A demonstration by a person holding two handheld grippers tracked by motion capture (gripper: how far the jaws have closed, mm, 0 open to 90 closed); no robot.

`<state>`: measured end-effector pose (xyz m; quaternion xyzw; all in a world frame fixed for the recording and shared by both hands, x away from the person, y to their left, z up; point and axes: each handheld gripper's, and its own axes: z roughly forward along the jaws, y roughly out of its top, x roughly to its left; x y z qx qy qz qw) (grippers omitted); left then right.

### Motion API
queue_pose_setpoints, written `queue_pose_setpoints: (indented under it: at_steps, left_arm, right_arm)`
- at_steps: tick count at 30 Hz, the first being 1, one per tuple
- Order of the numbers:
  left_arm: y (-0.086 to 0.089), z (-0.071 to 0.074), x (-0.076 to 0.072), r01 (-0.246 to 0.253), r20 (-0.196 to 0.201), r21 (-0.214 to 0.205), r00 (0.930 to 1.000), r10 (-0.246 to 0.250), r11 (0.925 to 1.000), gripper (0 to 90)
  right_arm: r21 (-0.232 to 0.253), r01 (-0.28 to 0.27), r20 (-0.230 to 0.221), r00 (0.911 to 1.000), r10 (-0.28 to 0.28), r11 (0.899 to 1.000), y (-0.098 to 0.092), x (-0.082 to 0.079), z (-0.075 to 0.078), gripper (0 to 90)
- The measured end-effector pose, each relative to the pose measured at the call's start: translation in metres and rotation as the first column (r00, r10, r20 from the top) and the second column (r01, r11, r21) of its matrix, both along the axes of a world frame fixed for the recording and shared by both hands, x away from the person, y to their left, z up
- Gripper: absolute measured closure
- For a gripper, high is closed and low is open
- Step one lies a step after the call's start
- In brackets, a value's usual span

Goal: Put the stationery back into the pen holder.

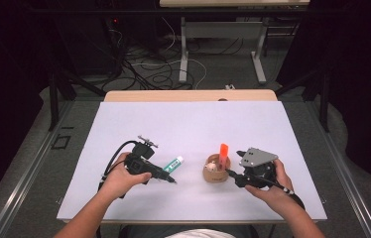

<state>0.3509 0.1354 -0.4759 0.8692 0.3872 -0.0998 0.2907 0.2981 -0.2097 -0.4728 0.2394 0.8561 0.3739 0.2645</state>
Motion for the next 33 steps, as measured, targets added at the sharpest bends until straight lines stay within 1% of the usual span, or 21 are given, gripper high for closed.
queue_pose_setpoints:
  at_steps: [2, 3, 4, 5, 8, 10, 12, 16, 19, 20, 21, 24, 25, 26, 27, 28, 29, 30, 31, 32, 33]
  left_arm:
    - [-0.002, -0.001, -0.002, 0.002, -0.003, 0.003, 1.0, -0.002, 1.0, 65.4]
    - [-0.003, -0.001, -0.003, 0.004, -0.007, 0.004, 1.0, -0.004, 1.0, 65.4]
    - [-0.004, -0.001, -0.004, -0.001, -0.013, 0.003, 0.9999, 0.001, 1.0, 65.4]
    - [-0.004, 0.0, -0.005, 0.007, -0.016, 0.004, 0.9998, -0.007, 1.0, 65.4]
    - [-0.006, 0.0, -0.008, 0.007, -0.021, -0.002, 0.9998, -0.007, 1.0, 65.4]
    - [-0.007, 0.001, -0.009, 0.009, -0.027, -0.004, 0.9996, -0.01, 0.9999, 65.4]
    - [-0.009, 0.001, -0.01, 0.02, -0.026, -0.004, 0.9995, -0.02, 0.9998, 65.4]
    - [-0.011, 0.001, -0.012, 0.023, -0.035, -0.007, 0.9991, -0.024, 0.9997, 65.4]
    - [-0.013, 0.001, -0.013, 0.028, -0.042, -0.006, 0.9988, -0.028, 0.9996, 65.4]
    - [-0.014, 0.001, -0.013, 0.033, -0.042, -0.007, 0.9986, -0.034, 0.9994, 65.4]
    - [-0.014, 0.0, -0.013, 0.036, -0.042, -0.007, 0.9985, -0.036, 0.9993, 65.4]
    - [-0.016, -0.001, -0.014, 0.034, -0.055, -0.004, 0.9979, -0.034, 0.9994, 65.4]
    - [-0.016, -0.001, -0.014, 0.047, -0.051, -0.001, 0.9976, -0.047, 0.9989, 65.4]
    - [-0.017, -0.002, -0.014, 0.05, -0.053, -0.001, 0.9973, -0.05, 0.9987, 65.4]
    - [-0.017, -0.002, -0.015, 0.044, -0.06, -0.003, 0.9972, -0.044, 0.999, 65.4]
    - [-0.018, -0.002, -0.014, 0.052, -0.06, -0.002, 0.9968, -0.052, 0.9987, 65.4]
    - [-0.018, -0.003, -0.014, 0.056, -0.058, -0.003, 0.9967, -0.056, 0.9984, 65.4]
    - [-0.019, -0.003, -0.015, 0.042, -0.067, -0.005, 0.9969, -0.042, 0.9991, 65.4]
    - [-0.019, -0.004, -0.015, 0.051, -0.066, -0.004, 0.9965, -0.051, 0.9987, 65.4]
    - [-0.019, -0.004, -0.015, 0.052, -0.068, -0.002, 0.9963, -0.052, 0.9987, 65.4]
    - [-0.02, -0.005, -0.015, 0.044, -0.074, -0.005, 0.9963, -0.045, 0.999, 65.4]
  right_arm:
    - [-0.018, -0.021, 0.017, 0.9996, 0.022, 1.0, 0.005, -0.003, 0.0, 35.0]
    - [-0.035, -0.032, 0.032, 0.9989, 0.033, 0.999, 0.007, -0.004, 0.0, 35.1]
    - [-0.042, -0.047, 0.035, 0.9982, 0.048, 0.998, 0.01, -0.006, 0.0, 36.0]
    - [-0.051, -0.062, 0.04, 0.9971, 0.065, 0.997, 0.013, -0.007, 0.0, 36.9]
    - [-0.076, -0.092, 0.065, 0.9931, 0.097, 0.993, 0.02, -0.013, 0.001, 36.9]
    - [-0.084, -0.115, 0.079, 0.9894, 0.122, 0.99, 0.025, -0.016, 0.002, 36.9]
    - [-0.096, -0.145, 0.096, 0.9833, 0.155, 0.985, 0.029, -0.019, 0.003, 36.9]
    - [-0.126, -0.18, 0.119, 0.9735, 0.195, 0.976, 0.038, -0.025, 0.004, 36.8]
    - [-0.156, -0.22, 0.134, 0.9612, 0.241, 0.963, 0.045, -0.028, 0.002, 36.9]
    - [-0.162, -0.229, 0.131, 0.9592, 0.251, 0.96, 0.047, -0.03, 0.001, 36.9]
    - [-0.181, -0.243, 0.137, 0.9532, 0.27, 0.953, 0.05, -0.031, 0.0, 37.0]
    - [-0.228, -0.269, 0.145, 0.9409, 0.306, 0.936, 0.058, -0.034, -0.004, 37.2]
    - [-0.242, -0.277, 0.144, 0.9377, 0.316, 0.93, 0.06, -0.034, -0.006, 37.5]
    - [-0.254, -0.287, 0.148, 0.932, 0.331, 0.924, 0.063, -0.035, -0.008, 37.8]
    - [-0.269, -0.292, 0.142, 0.9304, 0.338, 0.918, 0.065, -0.036, -0.009, 38.4]
    - [-0.287, -0.295, 0.147, 0.9267, 0.346, 0.911, 0.068, -0.037, -0.011, 38.9]
    - [-0.313, -0.307, 0.153, 0.9175, 0.367, 0.899, 0.07, -0.037, -0.011, 38.9]
    - [-0.328, -0.311, 0.158, 0.9128, 0.377, 0.892, 0.072, -0.038, -0.013, 38.9]
    - [-0.355, -0.33, 0.157, 0.9014, 0.404, 0.875, 0.074, -0.038, -0.013, 39.0]
    - [-0.343, -0.314, 0.168, 0.9067, 0.387, 0.885, 0.077, -0.04, -0.016, 39.0]
    - [-0.345, -0.314, 0.175, 0.9045, 0.389, 0.885, 0.08, -0.04, -0.019, 38.9]
